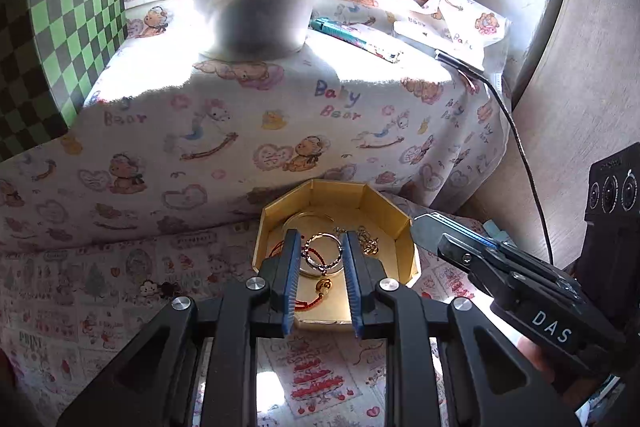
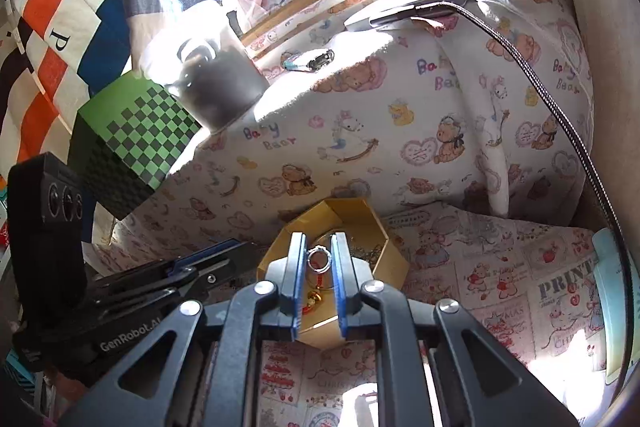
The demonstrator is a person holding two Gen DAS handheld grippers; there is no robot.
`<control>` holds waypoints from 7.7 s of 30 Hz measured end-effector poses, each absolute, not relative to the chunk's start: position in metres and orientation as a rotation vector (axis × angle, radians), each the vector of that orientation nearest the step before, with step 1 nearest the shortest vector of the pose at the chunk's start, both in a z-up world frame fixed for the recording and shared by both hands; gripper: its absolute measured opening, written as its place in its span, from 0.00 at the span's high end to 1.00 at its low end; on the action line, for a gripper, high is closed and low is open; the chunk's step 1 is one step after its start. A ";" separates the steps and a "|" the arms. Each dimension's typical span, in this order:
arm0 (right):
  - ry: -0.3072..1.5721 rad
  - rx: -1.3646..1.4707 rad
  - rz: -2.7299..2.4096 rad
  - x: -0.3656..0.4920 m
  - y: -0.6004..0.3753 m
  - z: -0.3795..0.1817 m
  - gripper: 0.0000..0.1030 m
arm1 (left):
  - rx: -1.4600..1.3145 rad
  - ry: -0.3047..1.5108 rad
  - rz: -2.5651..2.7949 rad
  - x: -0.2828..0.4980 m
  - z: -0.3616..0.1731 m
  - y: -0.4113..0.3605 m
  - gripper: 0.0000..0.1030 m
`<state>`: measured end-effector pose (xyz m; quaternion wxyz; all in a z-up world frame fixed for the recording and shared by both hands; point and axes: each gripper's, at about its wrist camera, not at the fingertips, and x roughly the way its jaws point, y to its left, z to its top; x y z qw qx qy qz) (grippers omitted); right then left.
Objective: Organize jewelry
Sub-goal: 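Carry both rings over the gold box with both tools, then open both tools to drop the rings into the gold box, then lower the left tool onto the black bead charm and close on it, then grasp the small white charm with the right tool while the left tool holds its charm, then carry both charms over the gold box with both tools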
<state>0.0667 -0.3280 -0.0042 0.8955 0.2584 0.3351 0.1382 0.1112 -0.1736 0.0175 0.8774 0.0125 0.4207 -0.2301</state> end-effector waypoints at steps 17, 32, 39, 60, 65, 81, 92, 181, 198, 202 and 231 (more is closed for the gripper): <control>0.732 0.562 0.228 0.073 -0.334 -0.014 0.88 | 0.021 0.857 -0.459 0.129 -0.011 -0.189 0.80; 0.710 0.546 0.215 0.064 -0.334 -0.008 0.87 | 0.025 0.775 -0.504 0.115 -0.002 -0.176 0.52; 0.699 0.455 0.141 0.058 -0.325 0.002 0.68 | 0.124 0.716 -0.383 0.097 0.015 -0.146 0.45; 0.701 0.174 0.073 0.049 -0.260 0.006 0.46 | 0.015 0.675 -0.182 0.060 -0.003 -0.034 0.16; 0.692 0.184 0.047 0.049 -0.265 0.006 0.44 | -0.077 0.782 -0.181 0.077 -0.012 -0.021 0.20; 0.698 0.210 0.005 0.054 -0.278 0.004 0.44 | 0.006 0.961 -0.269 0.123 -0.027 -0.082 0.78; 0.687 0.199 0.012 0.051 -0.275 0.008 0.44 | 0.018 0.967 -0.238 0.140 -0.038 -0.090 0.91; 0.443 0.018 0.248 0.002 -0.220 0.051 0.83 | -0.058 0.391 -0.052 0.026 0.072 0.040 0.98; 0.444 0.275 0.241 0.024 -0.296 0.049 0.83 | -0.063 0.511 -0.349 0.056 0.079 -0.088 0.98; 0.504 0.345 0.252 0.040 -0.311 0.033 0.83 | -0.050 0.636 -0.414 0.082 0.057 -0.122 0.98; 0.699 0.446 0.249 0.076 -0.325 -0.011 0.82 | -0.036 0.772 -0.499 0.107 -0.016 -0.152 0.93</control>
